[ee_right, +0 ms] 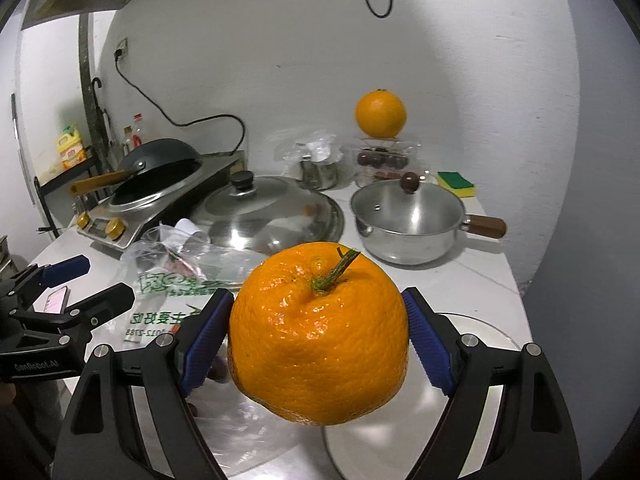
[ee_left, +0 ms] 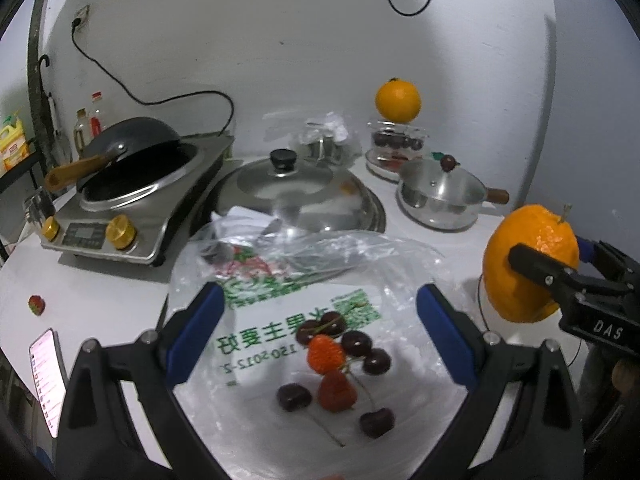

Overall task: Organize fruits
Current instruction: 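Lift the orange with the right gripper and carry it over the white plate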

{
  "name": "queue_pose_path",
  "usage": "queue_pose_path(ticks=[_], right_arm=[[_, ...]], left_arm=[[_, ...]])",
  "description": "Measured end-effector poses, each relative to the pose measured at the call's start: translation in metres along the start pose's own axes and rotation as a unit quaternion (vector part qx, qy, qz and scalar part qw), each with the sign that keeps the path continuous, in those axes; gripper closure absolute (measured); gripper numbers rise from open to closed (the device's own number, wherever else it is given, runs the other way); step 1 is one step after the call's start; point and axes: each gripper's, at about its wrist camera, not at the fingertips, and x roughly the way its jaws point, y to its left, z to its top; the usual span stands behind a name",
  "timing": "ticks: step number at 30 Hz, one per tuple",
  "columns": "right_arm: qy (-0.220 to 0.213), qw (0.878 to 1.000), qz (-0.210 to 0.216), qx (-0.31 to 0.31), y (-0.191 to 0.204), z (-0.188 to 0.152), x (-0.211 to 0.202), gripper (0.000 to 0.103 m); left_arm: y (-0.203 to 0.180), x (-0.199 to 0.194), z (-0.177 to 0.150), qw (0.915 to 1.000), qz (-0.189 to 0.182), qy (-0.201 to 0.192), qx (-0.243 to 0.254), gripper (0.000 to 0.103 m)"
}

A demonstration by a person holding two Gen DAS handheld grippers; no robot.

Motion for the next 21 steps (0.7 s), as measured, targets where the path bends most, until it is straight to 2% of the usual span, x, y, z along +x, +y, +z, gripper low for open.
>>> queue_pose_path(ticks=[16,21], right_arm=[[0.009,0.999,-0.036,0.03,-0.057,-0.012,-0.002,0.016],[0.027,0.998,-0.042,0.031,-0.068,-0.021,0.008,0.016]], left_arm=[[-0.038,0.021,0.002,0.9996,-0.015,0.014,0.018,0.005],[-0.047,0.034,-0.003,0.9994,-0.023,0.024,0.012,0.005]])
